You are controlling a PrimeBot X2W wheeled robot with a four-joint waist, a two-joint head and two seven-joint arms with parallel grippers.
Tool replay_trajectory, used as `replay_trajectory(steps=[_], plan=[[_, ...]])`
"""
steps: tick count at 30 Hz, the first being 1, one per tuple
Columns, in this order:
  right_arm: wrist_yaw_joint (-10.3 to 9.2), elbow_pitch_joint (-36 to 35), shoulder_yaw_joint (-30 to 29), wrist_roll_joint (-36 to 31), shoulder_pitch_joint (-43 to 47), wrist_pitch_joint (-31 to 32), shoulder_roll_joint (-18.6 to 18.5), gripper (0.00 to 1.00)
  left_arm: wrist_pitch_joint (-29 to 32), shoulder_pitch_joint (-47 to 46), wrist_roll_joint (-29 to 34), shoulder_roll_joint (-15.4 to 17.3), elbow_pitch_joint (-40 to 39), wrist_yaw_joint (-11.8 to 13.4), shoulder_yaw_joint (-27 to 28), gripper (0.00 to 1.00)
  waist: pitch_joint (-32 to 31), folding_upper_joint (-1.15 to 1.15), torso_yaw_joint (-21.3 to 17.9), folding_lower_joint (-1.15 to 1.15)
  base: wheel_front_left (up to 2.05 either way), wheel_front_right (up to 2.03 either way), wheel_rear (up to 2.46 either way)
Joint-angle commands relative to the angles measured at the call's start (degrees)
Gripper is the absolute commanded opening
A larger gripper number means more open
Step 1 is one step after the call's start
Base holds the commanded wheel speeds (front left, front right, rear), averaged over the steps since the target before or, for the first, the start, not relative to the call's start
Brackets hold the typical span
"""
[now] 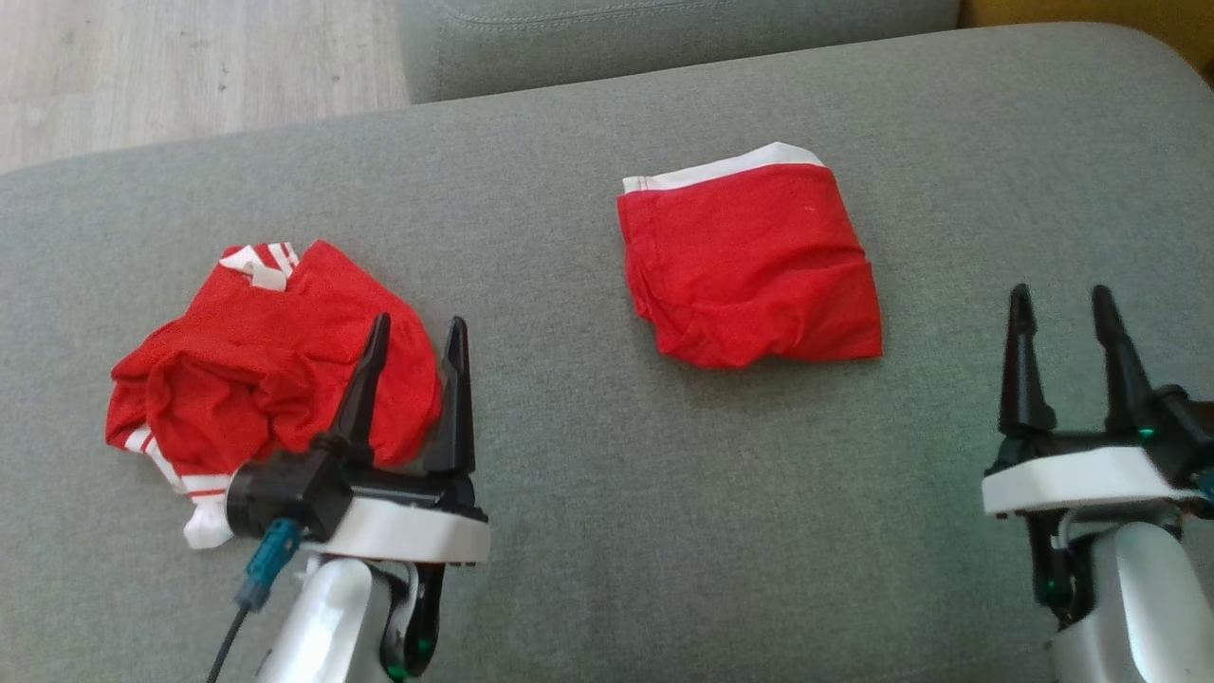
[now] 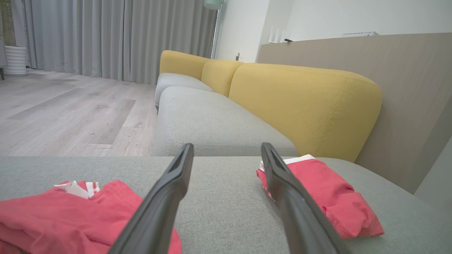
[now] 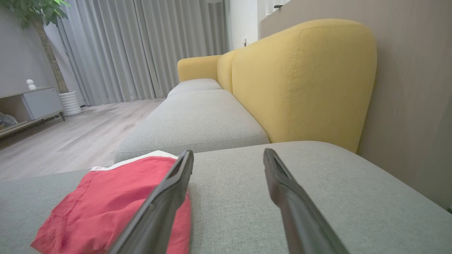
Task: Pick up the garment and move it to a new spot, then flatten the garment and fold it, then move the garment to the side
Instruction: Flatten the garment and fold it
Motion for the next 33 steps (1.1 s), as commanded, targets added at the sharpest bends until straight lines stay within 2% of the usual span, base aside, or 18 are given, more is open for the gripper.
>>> replay_trajectory(steps=[1,18,26,27,28,29,33], plan=[[-0.05,-3.38,0.68,-0.11,-0.95,-0.61,0.11,1.00,-0.44,-0.94,0.72,0.17,-1.55,-0.23,2.27,1.00,0.08,0.00,-0.09,0.00,0.00,0.00,0.00],[-0.05,-5.70,0.77,2.19,0.32,-0.62,0.33,1.00,-0.44,-1.54,1.78,-0.14,-1.79,-1.24,2.38,1.00,1.21,0.00,1.27,0.00,0.00,0.00,0.00],[-0.05,-4.37,1.56,0.56,-3.22,-0.18,0.33,1.00,-0.44,-3.10,2.16,-0.17,-1.88,-1.55,1.75,1.00,4.45,0.00,3.46,0.00,0.00,0.00,0.00],[-0.05,-3.88,1.70,0.41,-4.07,0.19,0.33,0.76,-0.44,-3.37,2.19,-0.17,-1.88,-1.62,1.67,1.00,5.02,0.00,3.85,0.00,0.00,0.00,0.00],[-0.05,-3.28,1.85,0.23,-5.01,0.61,0.33,0.09,-0.45,-3.66,2.22,-0.18,-1.87,-1.69,1.58,1.00,5.58,0.00,4.25,0.00,0.00,0.00,0.00],[-0.05,-2.65,2.15,-0.10,-6.03,1.01,0.33,0.00,-0.45,-3.96,2.24,-0.18,-1.87,-1.76,1.44,1.00,6.21,0.00,4.70,0.00,0.00,0.00,0.00],[-0.05,1.11,3.92,-1.90,-10.72,2.65,0.33,0.00,-0.45,-5.14,2.21,-0.18,-1.92,-1.91,0.73,1.00,8.56,0.00,6.54,0.00,0.00,0.00,0.00]])
